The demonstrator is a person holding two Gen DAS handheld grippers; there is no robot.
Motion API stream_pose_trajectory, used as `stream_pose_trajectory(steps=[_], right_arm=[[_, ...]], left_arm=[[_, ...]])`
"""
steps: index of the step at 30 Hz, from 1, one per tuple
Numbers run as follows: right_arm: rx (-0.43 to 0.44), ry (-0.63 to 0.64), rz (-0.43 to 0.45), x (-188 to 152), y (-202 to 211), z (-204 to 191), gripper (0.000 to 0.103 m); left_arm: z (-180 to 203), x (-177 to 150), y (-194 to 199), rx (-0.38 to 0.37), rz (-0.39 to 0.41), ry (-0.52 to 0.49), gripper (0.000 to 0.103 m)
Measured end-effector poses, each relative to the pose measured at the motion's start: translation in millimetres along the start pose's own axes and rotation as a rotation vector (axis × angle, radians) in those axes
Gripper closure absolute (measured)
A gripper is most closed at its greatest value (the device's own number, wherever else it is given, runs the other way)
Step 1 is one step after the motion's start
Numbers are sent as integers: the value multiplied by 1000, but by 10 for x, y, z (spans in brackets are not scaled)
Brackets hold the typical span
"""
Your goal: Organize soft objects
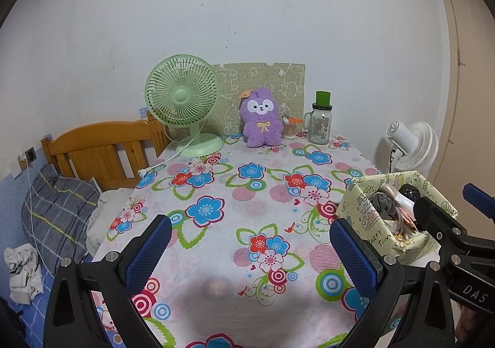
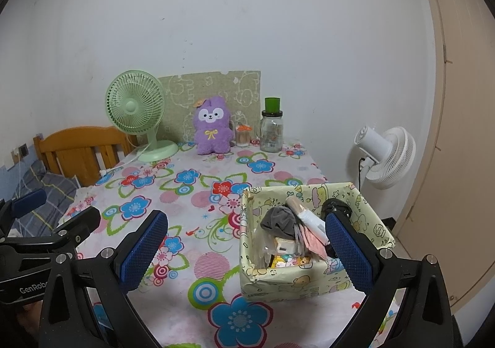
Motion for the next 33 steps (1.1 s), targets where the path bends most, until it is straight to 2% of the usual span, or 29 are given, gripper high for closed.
stream_pose_trajectory(steps=[33], right_arm=[[-9, -6, 1, 20, 2, -6, 0]], left_arm=[[18, -15, 5, -5, 6, -12, 0]])
Point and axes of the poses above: each gripper's, at about its wrist camera, not at the fingertips, and y roughly against the way its jaws point, z to its right, x to its top, the point moved 3 cm from there along -y, roughly the way its jaws point, and after that the axes turned 11 degrees about y, right-handed, at the moved point
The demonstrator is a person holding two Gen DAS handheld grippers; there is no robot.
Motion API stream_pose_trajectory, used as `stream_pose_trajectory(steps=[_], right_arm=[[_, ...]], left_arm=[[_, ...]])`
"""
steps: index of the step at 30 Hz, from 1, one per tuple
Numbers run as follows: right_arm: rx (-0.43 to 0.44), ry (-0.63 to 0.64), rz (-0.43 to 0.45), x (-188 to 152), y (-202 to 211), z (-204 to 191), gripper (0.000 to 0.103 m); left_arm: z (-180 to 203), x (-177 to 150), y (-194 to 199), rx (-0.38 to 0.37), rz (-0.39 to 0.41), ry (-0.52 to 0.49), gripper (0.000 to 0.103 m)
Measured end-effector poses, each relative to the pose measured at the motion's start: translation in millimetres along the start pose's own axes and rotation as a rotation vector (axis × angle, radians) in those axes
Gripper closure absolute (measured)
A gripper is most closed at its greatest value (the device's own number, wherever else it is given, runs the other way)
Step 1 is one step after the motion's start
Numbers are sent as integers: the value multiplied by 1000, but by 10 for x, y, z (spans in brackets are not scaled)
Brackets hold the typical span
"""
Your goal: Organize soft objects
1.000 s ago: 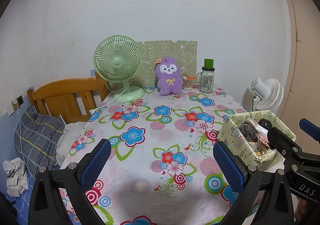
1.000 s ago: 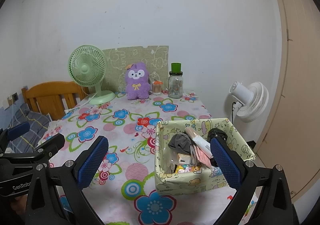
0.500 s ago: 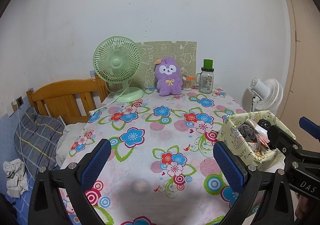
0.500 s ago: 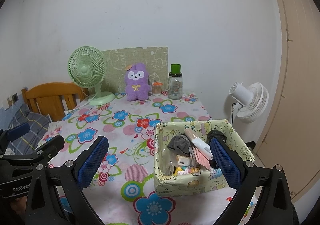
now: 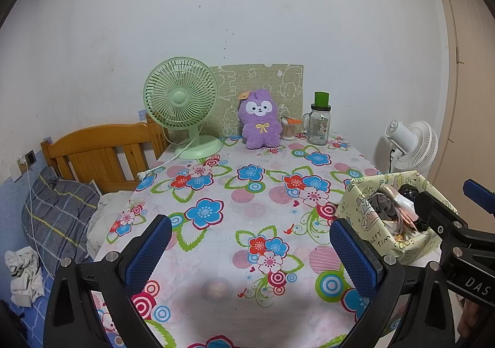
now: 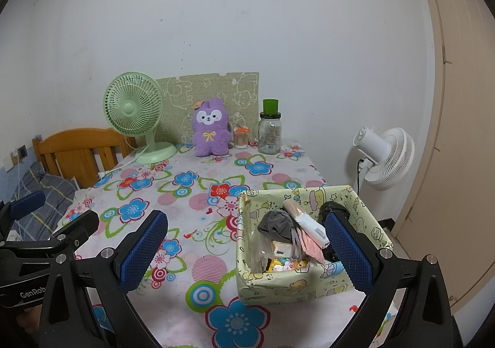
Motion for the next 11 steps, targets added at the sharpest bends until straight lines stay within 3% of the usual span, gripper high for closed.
stream_pose_trajectory(steps=[11], right_arm=[[1, 0, -2, 6, 1, 2, 0]], left_arm=[[9, -4, 5, 2, -2, -5, 0]])
Point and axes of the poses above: each gripper's, at about its wrist camera, not at the fingertips, and y roughly against the way its jaws point, z to its right, x to its top, the point moved 3 cm from there along -y, roughly the way its jaws point, and after that the axes turned 11 degrees about y, right-handed, at the moved point
